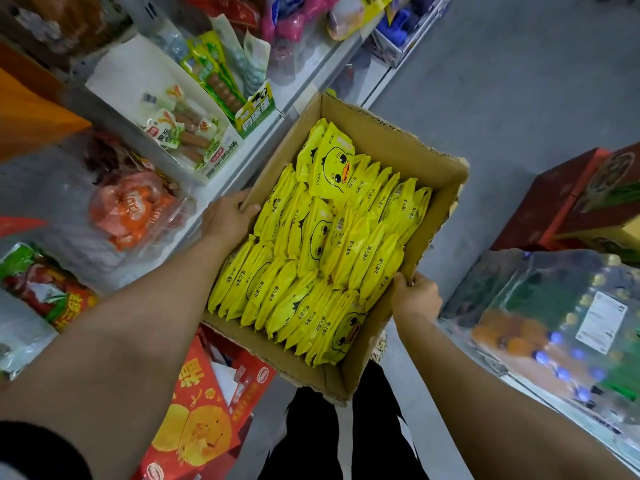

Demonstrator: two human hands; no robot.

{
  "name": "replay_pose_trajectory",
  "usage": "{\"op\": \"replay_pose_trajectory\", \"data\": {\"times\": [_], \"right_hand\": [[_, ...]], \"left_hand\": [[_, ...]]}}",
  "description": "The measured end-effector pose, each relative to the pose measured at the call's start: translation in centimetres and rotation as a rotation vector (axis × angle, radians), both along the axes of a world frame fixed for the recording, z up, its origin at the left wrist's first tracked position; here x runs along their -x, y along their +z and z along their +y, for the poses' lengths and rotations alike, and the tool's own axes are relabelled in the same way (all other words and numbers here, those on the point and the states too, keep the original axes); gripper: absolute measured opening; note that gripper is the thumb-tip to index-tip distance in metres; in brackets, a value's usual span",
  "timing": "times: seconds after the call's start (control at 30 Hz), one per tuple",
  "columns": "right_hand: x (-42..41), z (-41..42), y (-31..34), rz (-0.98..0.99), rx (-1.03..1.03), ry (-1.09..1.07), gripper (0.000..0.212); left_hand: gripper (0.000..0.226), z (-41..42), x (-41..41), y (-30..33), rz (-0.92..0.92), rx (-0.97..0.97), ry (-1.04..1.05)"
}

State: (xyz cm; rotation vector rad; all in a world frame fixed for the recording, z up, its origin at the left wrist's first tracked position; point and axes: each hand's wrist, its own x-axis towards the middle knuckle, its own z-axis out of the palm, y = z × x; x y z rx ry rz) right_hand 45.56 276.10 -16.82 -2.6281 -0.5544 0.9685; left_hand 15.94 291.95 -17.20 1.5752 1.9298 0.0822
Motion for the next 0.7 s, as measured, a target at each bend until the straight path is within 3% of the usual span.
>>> {"op": "replay_pose_trajectory", "data": {"times": [0.17, 0.3, 0.53, 0.7], "right_hand": [[-0.3, 0.2, 1.1, 0.067, 0.012, 0.034, 0.026], [-0.7, 1.1, 2.7, 0.070, 0.048, 0.128, 0.041], [-1.0, 3.1, 5.1, -0.014, 0.127, 0.266, 0.044], [-0.3, 4.1, 7.3, -0.109, 0.170, 0.484, 0.047]], "left_hand": [[0.040, -1.3, -0.7, 0.8, -0.099, -0.006, 0.050], [0.055, -3.1, -1.1, 2.0, -0.156, 0.022, 0.148], [0.050, -7.2, -1.4, 4.7, -0.245, -0.047, 0.234], [0.051, -10.0, -2.6, 6.4, -0.327, -0.017, 0.288]]}}
